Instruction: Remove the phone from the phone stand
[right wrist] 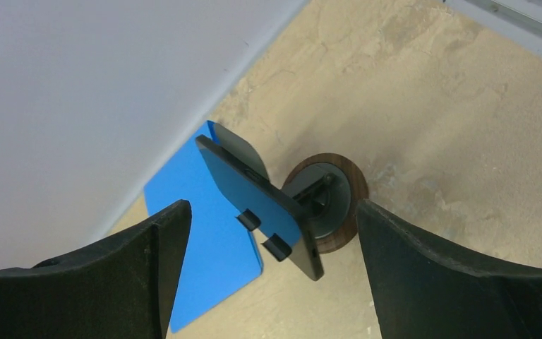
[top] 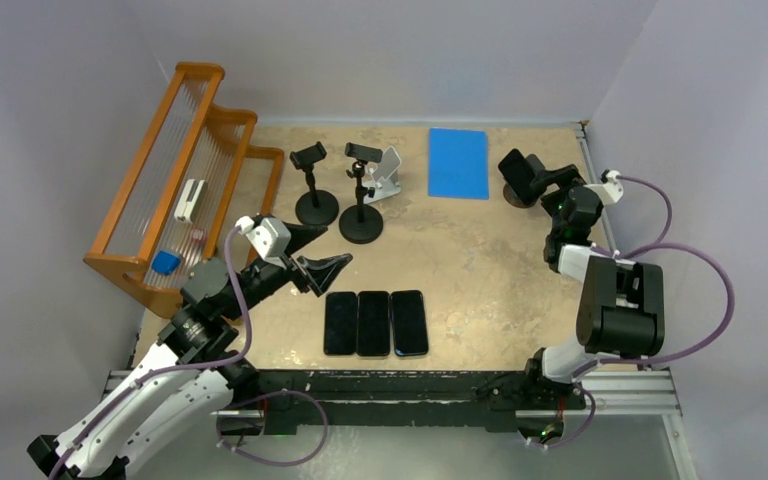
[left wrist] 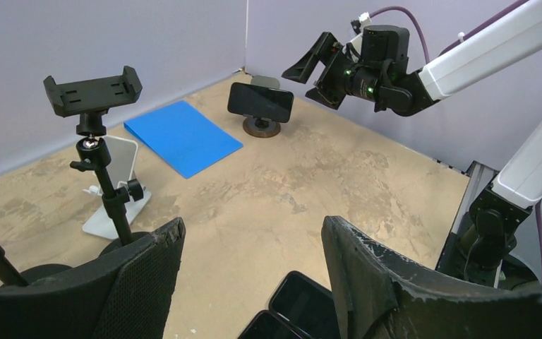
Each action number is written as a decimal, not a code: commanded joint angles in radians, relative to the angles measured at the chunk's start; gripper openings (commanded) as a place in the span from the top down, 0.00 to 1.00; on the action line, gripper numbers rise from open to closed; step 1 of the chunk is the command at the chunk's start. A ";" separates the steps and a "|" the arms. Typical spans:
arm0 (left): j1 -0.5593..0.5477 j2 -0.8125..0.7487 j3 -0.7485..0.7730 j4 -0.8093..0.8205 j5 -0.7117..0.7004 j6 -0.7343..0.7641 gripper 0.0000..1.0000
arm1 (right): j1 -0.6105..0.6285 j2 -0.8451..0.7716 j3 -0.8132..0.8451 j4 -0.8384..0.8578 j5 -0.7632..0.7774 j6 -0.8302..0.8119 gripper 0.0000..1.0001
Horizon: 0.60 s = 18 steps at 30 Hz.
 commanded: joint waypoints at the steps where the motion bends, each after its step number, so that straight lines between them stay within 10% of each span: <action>1: -0.008 -0.002 0.028 0.030 0.007 0.026 0.31 | -0.020 0.030 0.037 0.105 -0.032 -0.042 0.13; 18: -0.009 0.013 0.022 0.033 0.009 0.035 0.31 | -0.065 0.161 0.091 0.114 -0.114 -0.103 0.19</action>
